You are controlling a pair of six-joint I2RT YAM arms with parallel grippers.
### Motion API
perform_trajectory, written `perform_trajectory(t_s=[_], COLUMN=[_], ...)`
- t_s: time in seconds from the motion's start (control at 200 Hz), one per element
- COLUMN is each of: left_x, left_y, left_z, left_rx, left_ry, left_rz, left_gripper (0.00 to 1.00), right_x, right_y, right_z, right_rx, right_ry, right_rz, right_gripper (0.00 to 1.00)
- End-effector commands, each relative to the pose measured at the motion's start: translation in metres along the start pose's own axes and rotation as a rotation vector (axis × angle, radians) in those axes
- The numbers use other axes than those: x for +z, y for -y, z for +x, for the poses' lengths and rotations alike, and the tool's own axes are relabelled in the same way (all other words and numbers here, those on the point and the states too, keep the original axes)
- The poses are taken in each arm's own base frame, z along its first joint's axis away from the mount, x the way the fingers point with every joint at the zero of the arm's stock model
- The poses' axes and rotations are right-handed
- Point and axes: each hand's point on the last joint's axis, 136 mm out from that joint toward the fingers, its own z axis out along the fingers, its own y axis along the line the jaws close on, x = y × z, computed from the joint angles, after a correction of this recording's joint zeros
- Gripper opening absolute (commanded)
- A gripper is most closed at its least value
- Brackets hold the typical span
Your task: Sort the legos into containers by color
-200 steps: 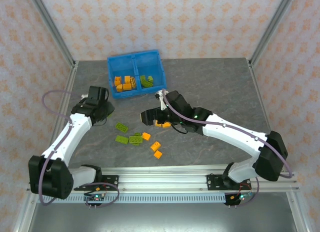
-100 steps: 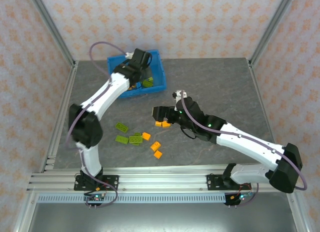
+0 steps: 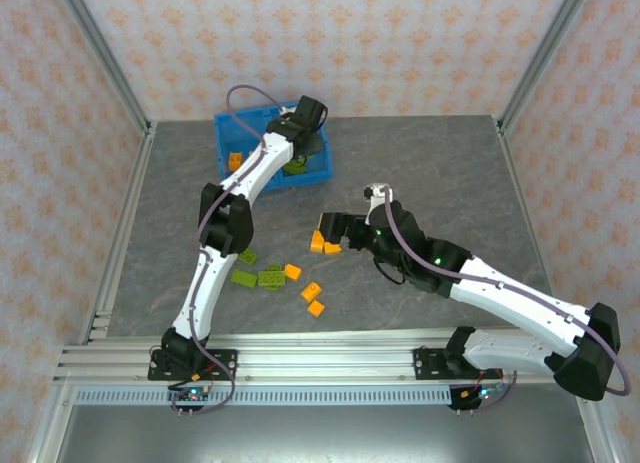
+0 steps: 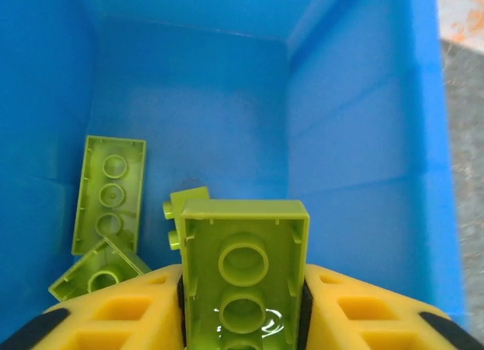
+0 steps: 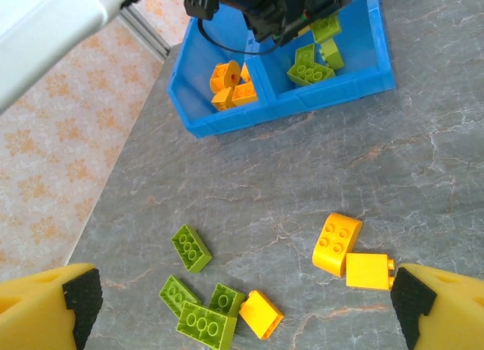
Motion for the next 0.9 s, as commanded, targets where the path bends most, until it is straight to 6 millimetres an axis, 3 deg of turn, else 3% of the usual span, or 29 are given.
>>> perform_trajectory(t_s=[0.0, 0.175, 0.315, 0.435, 0.475, 0.541, 0.716, 0.796, 0.891], left_x=[-0.028, -0.060, -0.119, -0.177, -0.198, -0.214, -0.226, -0.221, -0.211], left_y=[0.008, 0.015, 0.020, 0.001, -0.015, -0.052, -0.164, -0.194, -0.212], left_z=[-0.021, -0.031, -0.031, -0.017, -0.010, 0.011, 0.089, 0.119, 0.148], left_rx=[-0.017, -0.009, 0.014, -0.016, -0.052, -0.108, -0.230, -0.244, -0.259], left_ry=[0.041, 0.050, 0.054, 0.114, 0.144, 0.164, 0.154, 0.127, 0.051], left_rz=[0.041, 0.084, 0.129, 0.166, 0.177, 0.142, -0.066, -0.111, -0.142], left_gripper=[0.50, 0.56, 0.54, 0.54, 0.53, 0.53, 0.54, 0.56, 0.62], right_x=[-0.002, 0.000, 0.003, 0.010, 0.013, 0.019, 0.038, 0.046, 0.052], right_y=[0.000, -0.001, -0.001, -0.001, -0.002, -0.003, -0.005, -0.008, -0.010], right_z=[-0.003, -0.004, -0.003, 0.000, 0.002, 0.005, 0.015, 0.019, 0.023], right_rx=[-0.023, -0.031, -0.032, -0.050, -0.057, -0.064, -0.073, -0.076, -0.089], right_ry=[0.006, 0.007, 0.007, -0.007, -0.014, -0.028, -0.067, -0.089, -0.112], right_rz=[0.018, 0.022, 0.025, 0.033, 0.030, 0.030, 0.033, 0.027, 0.031], right_gripper=[0.99, 0.99, 0.99, 0.99, 0.99, 0.99, 0.99, 0.99, 0.99])
